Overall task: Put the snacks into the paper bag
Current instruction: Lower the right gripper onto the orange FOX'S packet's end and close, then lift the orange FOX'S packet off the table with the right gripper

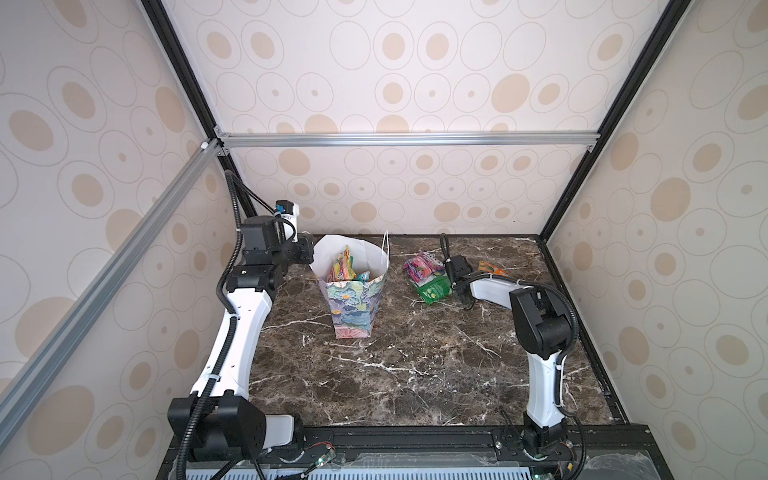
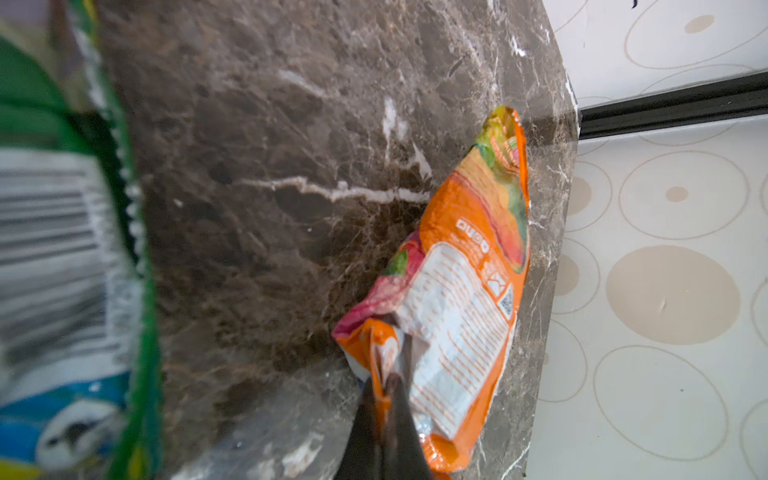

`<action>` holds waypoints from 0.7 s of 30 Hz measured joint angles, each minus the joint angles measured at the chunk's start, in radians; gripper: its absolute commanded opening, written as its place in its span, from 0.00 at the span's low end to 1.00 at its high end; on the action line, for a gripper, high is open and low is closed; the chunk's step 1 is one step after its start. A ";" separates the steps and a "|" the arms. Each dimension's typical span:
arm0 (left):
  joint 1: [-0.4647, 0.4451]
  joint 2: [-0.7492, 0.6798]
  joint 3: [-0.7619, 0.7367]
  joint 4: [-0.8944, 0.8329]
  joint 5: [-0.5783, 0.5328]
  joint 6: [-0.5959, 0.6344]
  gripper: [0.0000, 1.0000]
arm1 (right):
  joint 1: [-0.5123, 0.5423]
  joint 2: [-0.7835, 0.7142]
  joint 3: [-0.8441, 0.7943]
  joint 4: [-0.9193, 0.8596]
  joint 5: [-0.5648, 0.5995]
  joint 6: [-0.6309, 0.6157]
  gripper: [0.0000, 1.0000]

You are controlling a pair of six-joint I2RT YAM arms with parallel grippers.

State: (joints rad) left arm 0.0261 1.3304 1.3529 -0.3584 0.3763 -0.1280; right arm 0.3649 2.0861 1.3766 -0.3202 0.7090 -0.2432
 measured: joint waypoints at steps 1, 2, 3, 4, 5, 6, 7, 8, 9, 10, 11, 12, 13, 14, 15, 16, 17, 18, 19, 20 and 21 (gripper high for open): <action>0.000 0.000 0.000 0.000 0.000 0.000 0.00 | 0.000 -0.004 0.000 -0.005 -0.004 0.005 0.00; 0.000 0.000 0.000 0.000 0.000 0.000 0.00 | 0.000 -0.009 0.000 -0.009 -0.008 0.010 0.00; 0.000 0.000 0.000 0.000 0.001 0.000 0.00 | 0.000 -0.015 0.000 -0.013 -0.014 0.016 0.00; 0.000 0.000 0.000 0.000 0.002 0.000 0.00 | -0.001 -0.023 -0.001 -0.018 -0.022 0.023 0.00; 0.000 0.000 0.000 -0.001 0.002 0.000 0.00 | -0.001 -0.031 -0.001 -0.024 -0.029 0.033 0.00; 0.000 0.000 0.000 -0.001 0.003 0.000 0.00 | -0.002 -0.040 -0.001 -0.032 -0.038 0.043 0.00; 0.000 0.000 0.000 -0.001 0.003 0.000 0.00 | -0.002 -0.051 -0.001 -0.042 -0.049 0.055 0.00; 0.000 0.000 0.000 -0.001 0.003 0.000 0.00 | -0.003 -0.062 -0.001 -0.053 -0.061 0.066 0.00; 0.000 0.000 0.000 -0.001 0.003 0.000 0.00 | -0.004 -0.076 -0.002 -0.063 -0.075 0.079 0.00; 0.000 0.000 0.000 -0.002 0.003 0.000 0.00 | -0.006 -0.094 -0.006 -0.071 -0.091 0.092 0.00; 0.000 0.000 0.000 -0.002 0.003 0.000 0.00 | -0.007 -0.112 -0.011 -0.079 -0.104 0.105 0.00; 0.000 0.000 0.000 -0.002 0.003 0.000 0.00 | -0.008 -0.134 -0.014 -0.090 -0.117 0.116 0.00; 0.000 0.000 0.000 -0.002 0.003 0.000 0.00 | -0.010 -0.158 -0.016 -0.103 -0.129 0.128 0.00; 0.000 0.000 0.000 -0.002 0.003 0.000 0.00 | -0.011 -0.179 -0.018 -0.113 -0.138 0.138 0.00; 0.000 0.000 0.000 -0.002 0.003 0.000 0.00 | -0.013 -0.202 -0.018 -0.122 -0.146 0.149 0.00; 0.000 0.000 0.000 -0.002 0.003 0.000 0.00 | -0.014 -0.225 -0.019 -0.133 -0.157 0.159 0.00; 0.000 0.000 0.000 -0.002 0.003 0.000 0.00 | -0.016 -0.242 -0.019 -0.140 -0.165 0.167 0.00; 0.000 0.000 0.000 -0.002 0.003 0.000 0.00 | -0.018 -0.261 -0.019 -0.151 -0.177 0.175 0.00; 0.000 0.000 0.000 -0.002 0.004 0.000 0.00 | -0.021 -0.276 -0.018 -0.161 -0.185 0.183 0.00; 0.000 0.000 0.000 -0.002 0.004 0.000 0.00 | -0.023 -0.285 -0.018 -0.169 -0.190 0.189 0.00; 0.000 0.000 0.000 -0.002 0.004 0.000 0.00 | -0.026 -0.292 -0.018 -0.181 -0.196 0.195 0.00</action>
State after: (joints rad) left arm 0.0261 1.3304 1.3529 -0.3603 0.3805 -0.1280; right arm 0.3393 1.7943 1.3582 -0.5014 0.5133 -0.0483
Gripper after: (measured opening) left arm 0.047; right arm 0.048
